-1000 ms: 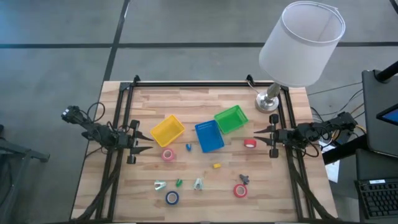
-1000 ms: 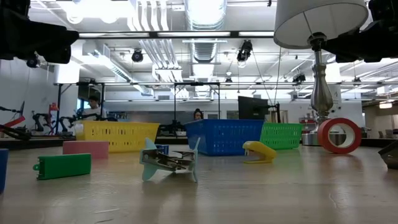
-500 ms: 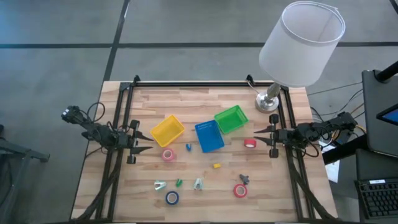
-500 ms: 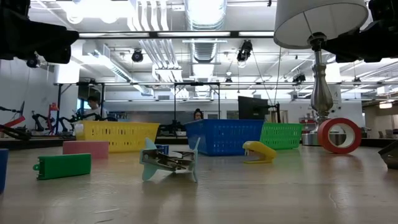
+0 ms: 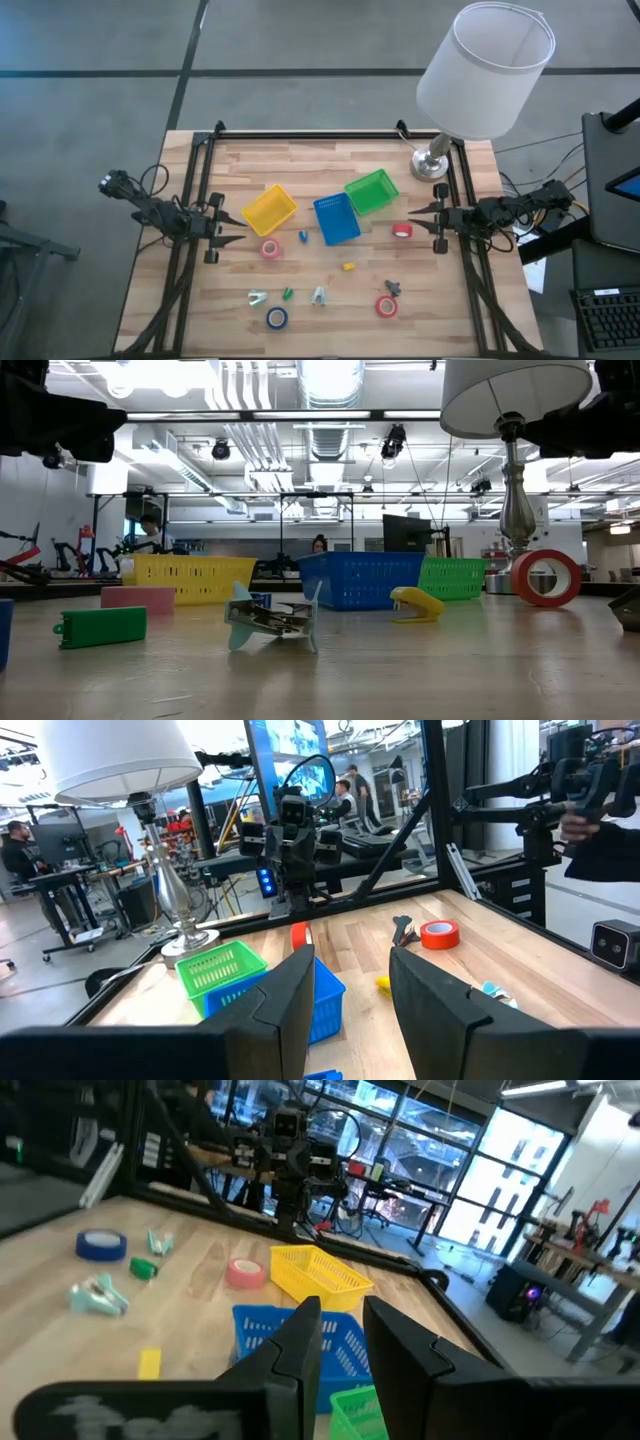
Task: Pick and place Stapler, Stapler remover, tape
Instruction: Put the blue stapler into the yellow bin
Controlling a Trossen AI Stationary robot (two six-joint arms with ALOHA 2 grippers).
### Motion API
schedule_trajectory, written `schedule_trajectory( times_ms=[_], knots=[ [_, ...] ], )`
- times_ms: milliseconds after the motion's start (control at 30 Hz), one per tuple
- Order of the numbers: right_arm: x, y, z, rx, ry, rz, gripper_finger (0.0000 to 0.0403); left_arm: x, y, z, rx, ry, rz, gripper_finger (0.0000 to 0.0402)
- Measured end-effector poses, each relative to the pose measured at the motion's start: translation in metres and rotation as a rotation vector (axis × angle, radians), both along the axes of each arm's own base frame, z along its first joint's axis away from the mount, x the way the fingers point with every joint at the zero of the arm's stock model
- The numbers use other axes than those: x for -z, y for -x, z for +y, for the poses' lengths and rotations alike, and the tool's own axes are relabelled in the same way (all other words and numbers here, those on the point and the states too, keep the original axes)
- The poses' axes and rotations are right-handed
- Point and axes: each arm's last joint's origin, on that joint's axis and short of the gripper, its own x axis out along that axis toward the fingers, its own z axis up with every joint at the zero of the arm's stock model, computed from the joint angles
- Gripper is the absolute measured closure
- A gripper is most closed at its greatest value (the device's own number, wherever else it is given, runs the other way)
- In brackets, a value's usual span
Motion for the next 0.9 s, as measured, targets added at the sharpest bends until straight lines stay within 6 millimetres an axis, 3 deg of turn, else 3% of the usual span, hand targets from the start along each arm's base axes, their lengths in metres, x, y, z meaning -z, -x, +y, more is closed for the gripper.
schedule_trajectory(
  times_ms=[233, 433, 733, 900],
  knots=[
    [-0.001, 0.000, 0.000, -0.001, -0.075, -0.009, 0.0331, 0.000, 0.000, 0.000, 0.000, 0.000, -0.001, 0.0266],
    [-0.002, 0.000, 0.000, -0.006, -0.250, -0.035, 0.0321, -0.006, 0.000, 0.001, -0.021, 0.066, -0.047, 0.0266],
    [-0.016, 0.001, -0.001, -0.016, -0.243, -0.167, 0.0313, -0.006, 0.000, 0.001, -0.021, 0.081, -0.056, 0.0266],
    [-0.017, 0.002, 0.000, -0.027, -0.246, -0.174, 0.0290, -0.012, 0.001, 0.001, 0.003, 0.210, -0.103, 0.0266]
  ],
)
